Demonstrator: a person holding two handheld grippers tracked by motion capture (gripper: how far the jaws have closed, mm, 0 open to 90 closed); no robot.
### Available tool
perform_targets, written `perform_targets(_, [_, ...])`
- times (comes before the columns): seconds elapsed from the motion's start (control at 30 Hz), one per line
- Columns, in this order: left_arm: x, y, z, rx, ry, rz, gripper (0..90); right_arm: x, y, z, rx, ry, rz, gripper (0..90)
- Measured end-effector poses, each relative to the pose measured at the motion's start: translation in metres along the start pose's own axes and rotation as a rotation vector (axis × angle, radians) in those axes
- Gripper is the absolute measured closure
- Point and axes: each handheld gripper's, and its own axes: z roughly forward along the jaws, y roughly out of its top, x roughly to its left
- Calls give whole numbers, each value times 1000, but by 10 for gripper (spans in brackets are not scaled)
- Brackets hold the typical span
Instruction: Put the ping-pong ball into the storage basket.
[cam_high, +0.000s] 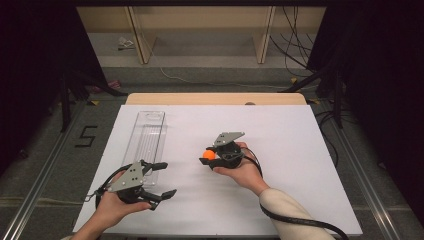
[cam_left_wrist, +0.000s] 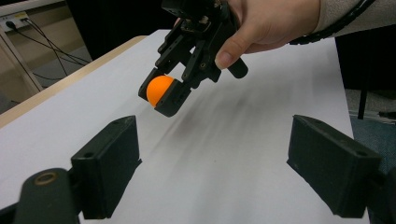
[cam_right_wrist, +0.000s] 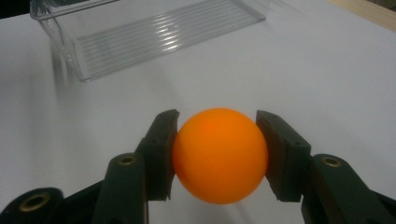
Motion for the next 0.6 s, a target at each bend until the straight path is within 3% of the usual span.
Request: perform_targets(0.6, [0,1,0,-2,2,0,162,-1,14,-1,-27,-13,-1,513])
